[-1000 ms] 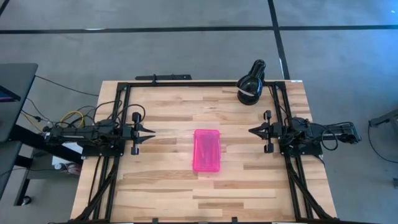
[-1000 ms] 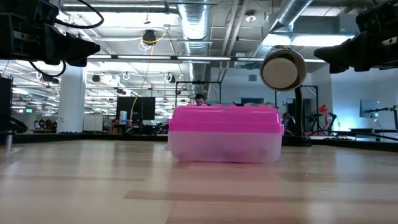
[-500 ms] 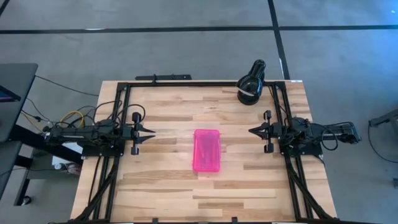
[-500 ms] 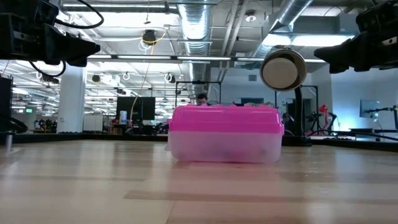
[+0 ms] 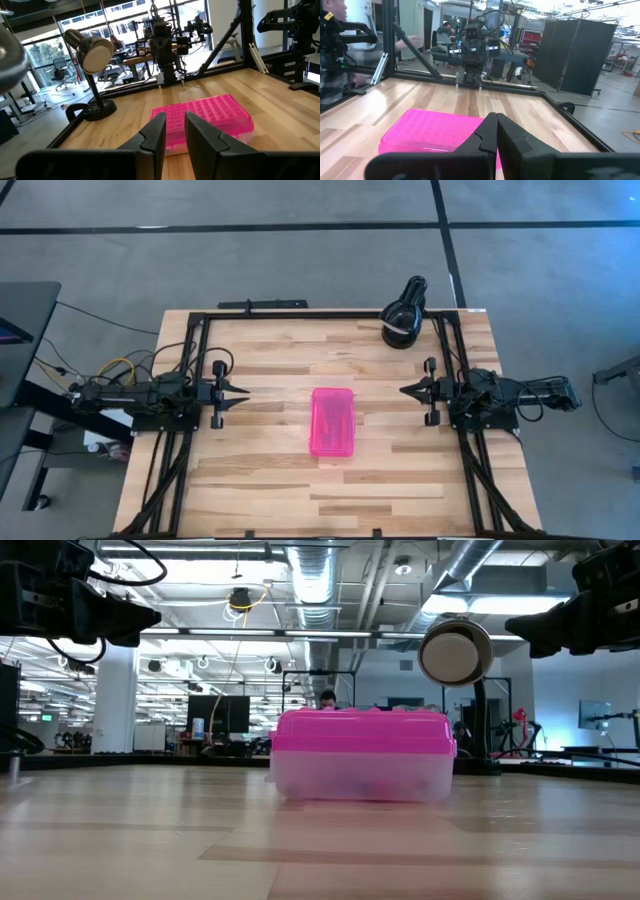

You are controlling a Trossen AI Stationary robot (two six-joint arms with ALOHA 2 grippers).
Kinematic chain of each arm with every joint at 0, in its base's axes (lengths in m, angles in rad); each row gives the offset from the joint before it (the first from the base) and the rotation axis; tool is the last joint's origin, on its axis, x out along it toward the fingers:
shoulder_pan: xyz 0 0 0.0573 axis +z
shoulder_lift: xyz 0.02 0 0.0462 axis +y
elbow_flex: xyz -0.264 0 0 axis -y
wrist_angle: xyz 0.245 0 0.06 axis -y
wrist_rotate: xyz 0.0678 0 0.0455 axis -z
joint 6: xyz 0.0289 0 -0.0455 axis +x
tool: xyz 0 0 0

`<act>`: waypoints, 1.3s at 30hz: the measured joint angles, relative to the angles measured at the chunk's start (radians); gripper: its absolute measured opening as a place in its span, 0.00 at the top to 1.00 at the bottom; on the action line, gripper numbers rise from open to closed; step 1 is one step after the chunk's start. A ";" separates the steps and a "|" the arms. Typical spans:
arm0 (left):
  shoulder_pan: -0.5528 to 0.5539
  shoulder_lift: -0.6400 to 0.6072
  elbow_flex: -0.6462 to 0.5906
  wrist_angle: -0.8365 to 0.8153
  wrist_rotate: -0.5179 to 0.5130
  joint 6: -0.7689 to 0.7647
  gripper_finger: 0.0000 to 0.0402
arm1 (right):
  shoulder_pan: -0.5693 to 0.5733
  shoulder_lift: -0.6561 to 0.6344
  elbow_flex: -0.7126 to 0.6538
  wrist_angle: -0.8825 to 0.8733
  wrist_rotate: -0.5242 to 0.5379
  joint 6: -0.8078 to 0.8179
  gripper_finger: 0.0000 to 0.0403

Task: Pick & place school supplies into a supply box
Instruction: Return to Home Position

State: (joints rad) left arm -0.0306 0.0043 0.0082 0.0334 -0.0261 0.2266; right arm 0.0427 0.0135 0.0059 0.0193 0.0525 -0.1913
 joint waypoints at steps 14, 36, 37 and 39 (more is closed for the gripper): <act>0.000 0.000 0.000 0.000 0.000 0.001 0.84 | 0.000 0.000 0.000 0.000 0.000 0.000 1.00; 0.000 0.000 0.000 0.000 0.000 -0.006 0.84 | 0.000 0.000 0.000 0.000 0.000 0.000 1.00; 0.000 0.000 0.000 0.000 0.000 -0.003 0.84 | 0.000 0.000 0.000 0.000 0.000 0.000 1.00; 0.000 0.000 0.000 0.000 0.000 0.001 0.84 | 0.000 0.000 0.000 0.000 0.000 0.000 1.00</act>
State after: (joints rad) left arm -0.0307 0.0042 0.0078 0.0331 -0.0259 0.2277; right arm 0.0428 0.0135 0.0059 0.0193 0.0525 -0.1913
